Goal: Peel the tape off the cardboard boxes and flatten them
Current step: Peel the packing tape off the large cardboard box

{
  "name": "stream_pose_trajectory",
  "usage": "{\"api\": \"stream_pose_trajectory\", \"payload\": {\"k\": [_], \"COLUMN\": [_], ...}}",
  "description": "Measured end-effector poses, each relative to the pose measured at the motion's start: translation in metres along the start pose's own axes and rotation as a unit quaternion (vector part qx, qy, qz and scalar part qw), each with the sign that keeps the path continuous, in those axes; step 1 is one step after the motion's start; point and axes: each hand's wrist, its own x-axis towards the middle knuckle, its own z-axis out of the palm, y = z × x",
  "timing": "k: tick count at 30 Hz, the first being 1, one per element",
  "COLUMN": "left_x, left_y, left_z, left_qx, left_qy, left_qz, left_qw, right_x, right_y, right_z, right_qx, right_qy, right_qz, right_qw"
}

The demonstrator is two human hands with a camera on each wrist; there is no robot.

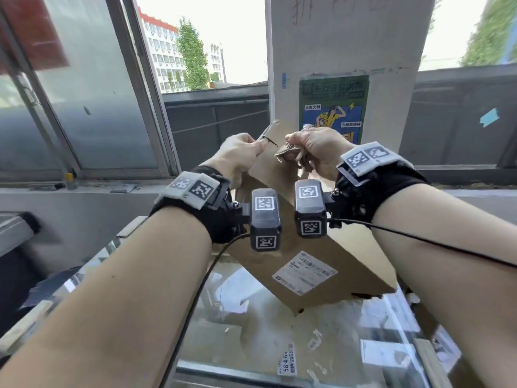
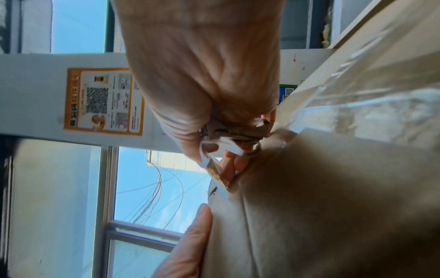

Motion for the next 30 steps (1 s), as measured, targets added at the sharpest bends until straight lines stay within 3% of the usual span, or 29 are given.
{"api": "stream_pose_trajectory", "payload": {"k": [8,14,17,19,24,30], "left_x": [-0.009,-0.014,-0.016,-0.016,-0.007,-0.003], "left_y": [-0.026,-0.062,-0.095,-0.11,-0.133,-0.144], "left_z": [-0.023,-0.026,-0.01,0.0,0.009,0.013], "left_qx": [-0.147,-0.23,-0.167,-0.103,0.063,0.199], "left_qy": [0.02,0.017,-0.019,-0.031,0.017,0.01], "left_qz": [-0.046,-0.142,-0.217,-0.229,-0.153,-0.121], "left_qw": [0.988,0.963,0.962,0.968,0.986,0.972], "right_x": [-0.004,0.001,-0.002,-0.003,-0.005,-0.012], "right_y": [-0.001,0.013,0.05,0.074,0.091,0.1], "right_z": [0.033,0.067,0.063,0.058,0.059,0.05], "right_qx": [0.024,-0.145,-0.175,-0.154,-0.126,-0.065], "right_qy": [-0.034,-0.035,-0.045,-0.048,-0.072,-0.061], "right_qz": [-0.005,-0.035,0.023,0.062,0.085,0.101], "right_qw": [0.999,0.988,0.983,0.985,0.986,0.991]}}
